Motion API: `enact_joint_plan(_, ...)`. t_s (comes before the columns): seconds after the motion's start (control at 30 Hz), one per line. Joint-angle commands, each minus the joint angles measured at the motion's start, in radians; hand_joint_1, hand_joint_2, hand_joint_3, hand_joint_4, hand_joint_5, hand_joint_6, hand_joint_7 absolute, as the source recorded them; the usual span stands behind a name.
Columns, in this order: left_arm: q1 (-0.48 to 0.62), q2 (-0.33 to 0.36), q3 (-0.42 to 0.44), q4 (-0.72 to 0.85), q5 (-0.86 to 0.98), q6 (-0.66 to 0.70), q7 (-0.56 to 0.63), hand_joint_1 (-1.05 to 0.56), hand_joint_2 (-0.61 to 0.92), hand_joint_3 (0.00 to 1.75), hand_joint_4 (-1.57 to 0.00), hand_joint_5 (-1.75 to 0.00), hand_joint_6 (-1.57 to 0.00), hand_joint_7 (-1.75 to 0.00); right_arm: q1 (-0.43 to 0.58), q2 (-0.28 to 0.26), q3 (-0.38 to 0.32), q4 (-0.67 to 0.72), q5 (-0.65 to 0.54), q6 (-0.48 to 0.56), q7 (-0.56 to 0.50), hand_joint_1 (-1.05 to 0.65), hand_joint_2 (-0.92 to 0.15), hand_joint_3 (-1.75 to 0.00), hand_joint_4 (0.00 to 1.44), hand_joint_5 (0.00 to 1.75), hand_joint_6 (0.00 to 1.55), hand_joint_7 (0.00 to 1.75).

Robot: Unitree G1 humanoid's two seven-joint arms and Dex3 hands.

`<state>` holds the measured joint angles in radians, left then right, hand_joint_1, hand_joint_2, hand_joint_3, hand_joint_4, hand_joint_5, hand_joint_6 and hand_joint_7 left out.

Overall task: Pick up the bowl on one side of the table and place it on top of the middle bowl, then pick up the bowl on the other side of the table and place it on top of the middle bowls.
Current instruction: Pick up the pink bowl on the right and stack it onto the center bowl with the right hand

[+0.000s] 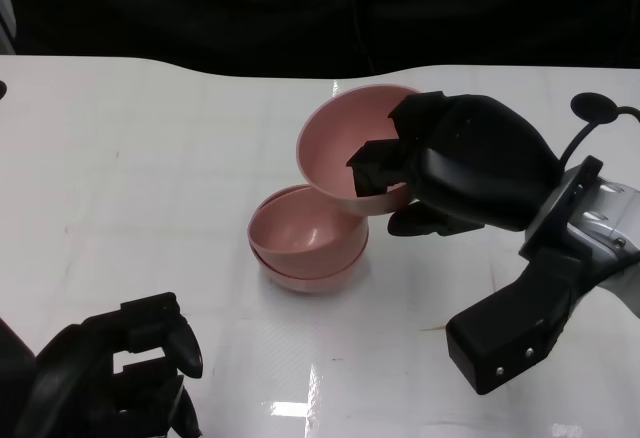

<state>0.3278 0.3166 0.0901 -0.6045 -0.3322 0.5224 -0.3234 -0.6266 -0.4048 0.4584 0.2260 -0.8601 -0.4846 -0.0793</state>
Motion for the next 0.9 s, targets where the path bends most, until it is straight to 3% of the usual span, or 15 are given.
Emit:
enact_joint_plan(0.03,-0.002,0.006,0.003,0.010,0.013,-0.013,0.004,0.30,0.82,1.08,-0.78,-1.75,-0.61,-1.75,-0.020,0.003,0.003,-0.009,-0.005,-0.001,0.014,-0.27,-0.83,-0.12,0.86,1.75,0.78,1.38)
enact_joint_plan(0.1,-0.002,0.006,0.004,0.016,0.014,-0.022,-0.004,0.30,0.83,1.08,-0.78,-1.75,-0.61,-1.75,-0.020,0.010,0.005,-0.010,-0.005,-0.002,0.020,-0.27,-0.85,-0.12,0.87,1.75,0.78,1.37)
enact_joint_plan(0.23,-0.001,0.007,0.003,0.016,0.016,-0.022,-0.002,0.30,0.84,1.07,-0.78,-1.75,-0.61,-1.75,-0.021,0.023,0.012,-0.010,0.002,-0.008,0.044,-0.29,-0.91,-0.13,0.86,1.75,0.84,1.18)
enact_joint_plan(0.4,0.001,0.004,0.003,0.023,0.012,-0.031,-0.009,0.30,0.84,1.07,-0.78,-1.75,-0.62,-1.75,-0.020,0.037,0.024,-0.008,-0.016,-0.012,0.038,-0.24,-0.90,-0.12,0.87,1.75,0.88,1.07)
enact_joint_plan(0.43,0.001,0.004,0.002,0.025,0.012,-0.035,-0.011,0.30,0.84,1.07,-0.78,-1.75,-0.62,-1.75,-0.020,0.040,0.027,-0.004,-0.020,-0.015,0.030,-0.23,-0.89,-0.12,0.87,1.75,0.89,1.07)
enact_joint_plan(0.53,0.004,0.002,-0.003,0.027,0.018,-0.044,-0.005,0.30,0.84,1.07,-0.79,-1.75,-0.62,-1.75,-0.022,0.051,0.036,0.009,-0.035,-0.024,0.015,-0.22,-0.89,-0.11,0.87,1.75,0.76,1.40)
enact_joint_plan(0.6,0.004,0.002,-0.006,0.030,0.021,-0.047,-0.003,0.30,0.84,1.07,-0.79,-1.75,-0.62,-1.75,-0.023,0.059,0.042,0.017,-0.043,-0.025,0.012,-0.22,-0.89,-0.11,0.87,1.75,0.72,1.48)
enact_joint_plan(0.77,0.004,0.003,-0.009,0.041,0.023,-0.061,-0.007,0.30,0.83,1.07,-0.78,-1.75,-0.63,-1.75,-0.029,0.068,0.055,0.027,-0.052,-0.025,0.019,-0.23,-0.90,-0.12,0.89,1.75,0.71,1.48)
enact_joint_plan(0.9,0.006,-0.004,-0.015,0.029,0.022,-0.059,0.001,0.29,0.80,1.11,-0.78,-1.75,-0.65,-1.75,-0.036,0.095,0.081,0.052,-0.085,-0.001,0.019,-0.26,-0.90,-0.12,0.88,1.75,0.80,1.22)
